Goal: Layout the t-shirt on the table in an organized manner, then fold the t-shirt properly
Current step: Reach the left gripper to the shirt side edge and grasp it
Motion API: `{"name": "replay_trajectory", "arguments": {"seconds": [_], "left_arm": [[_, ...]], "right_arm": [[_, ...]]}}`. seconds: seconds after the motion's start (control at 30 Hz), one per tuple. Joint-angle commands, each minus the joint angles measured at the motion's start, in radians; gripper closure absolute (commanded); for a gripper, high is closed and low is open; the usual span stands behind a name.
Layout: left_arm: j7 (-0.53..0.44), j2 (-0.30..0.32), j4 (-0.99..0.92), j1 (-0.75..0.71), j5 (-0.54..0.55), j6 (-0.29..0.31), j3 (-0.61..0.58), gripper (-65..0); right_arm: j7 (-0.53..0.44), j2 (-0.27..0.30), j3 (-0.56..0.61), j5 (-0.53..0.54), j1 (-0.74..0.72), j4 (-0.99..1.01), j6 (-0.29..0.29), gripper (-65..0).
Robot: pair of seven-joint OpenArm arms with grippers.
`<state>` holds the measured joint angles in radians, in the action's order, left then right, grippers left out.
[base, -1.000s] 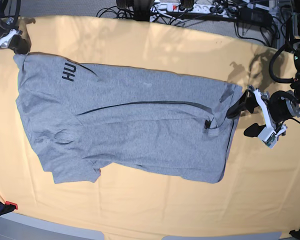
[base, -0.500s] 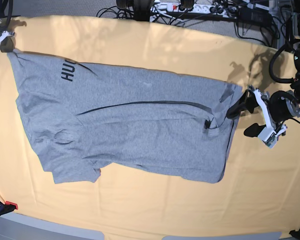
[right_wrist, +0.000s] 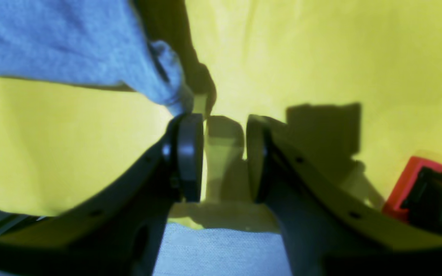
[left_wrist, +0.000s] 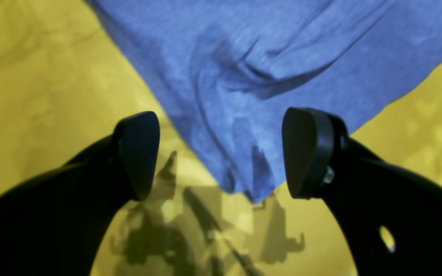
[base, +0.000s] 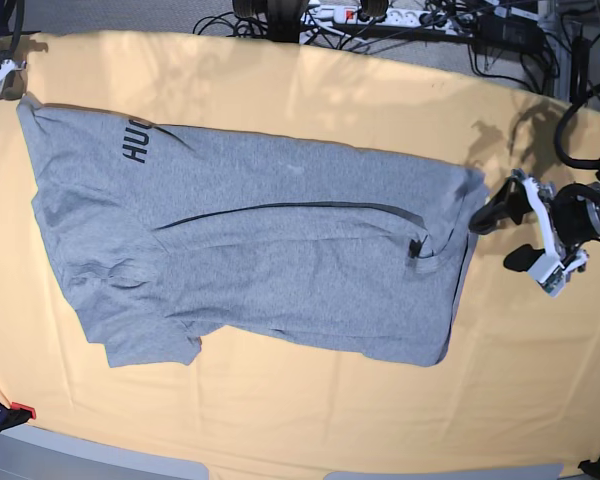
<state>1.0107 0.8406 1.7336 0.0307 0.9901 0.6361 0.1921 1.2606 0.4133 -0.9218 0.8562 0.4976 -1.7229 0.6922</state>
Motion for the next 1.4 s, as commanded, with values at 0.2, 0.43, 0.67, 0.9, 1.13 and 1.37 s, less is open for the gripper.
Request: {"name": "replay_trajectory", "arguments": {"seconds": [0.2, 0.43, 0.67, 0.9, 1.13, 1.37], "left_arm": [[-0.021, 0.047, 0.013, 0.018, 0.014, -0.054, 0.014, -49.6], [-0.019, 0.042, 0.013, 0.016, -0.02, -0.1, 0.014, -49.6], [-0.018, 0.034, 0.013, 0.016, -0.039, -0.114, 0.014, -49.6], [-0.019, 0.035, 0.013, 0.016, -0.104, -0.161, 0.014, -49.6], [-0.023, 0.034, 0.013, 0.016, -0.118, -0.163, 0.014, -49.6], [-0.023, 0.035, 0.013, 0.017, -0.118, -0.163, 0.014, -49.6]], "right_arm": [[0.045, 0.069, -0.064, 0.193, 0.001, -0.027, 0.006, -22.8], [0.067, 0.061, -0.124, 0.431, 0.001, -0.034, 0.006, -40.9], [-0.056, 0.014, 0.019, 0.311, -0.008, -0.024, 0.006, -42.7], [-0.233, 0.014, 0.114, -0.001, -0.016, -0.024, 0.006, -42.7], [-0.233, 0.012, 0.115, -0.057, -0.016, -0.016, 0.006, -42.7], [-0.26, 0.013, 0.115, -0.011, -0.016, 0.117, 0.006, -42.7]]}}
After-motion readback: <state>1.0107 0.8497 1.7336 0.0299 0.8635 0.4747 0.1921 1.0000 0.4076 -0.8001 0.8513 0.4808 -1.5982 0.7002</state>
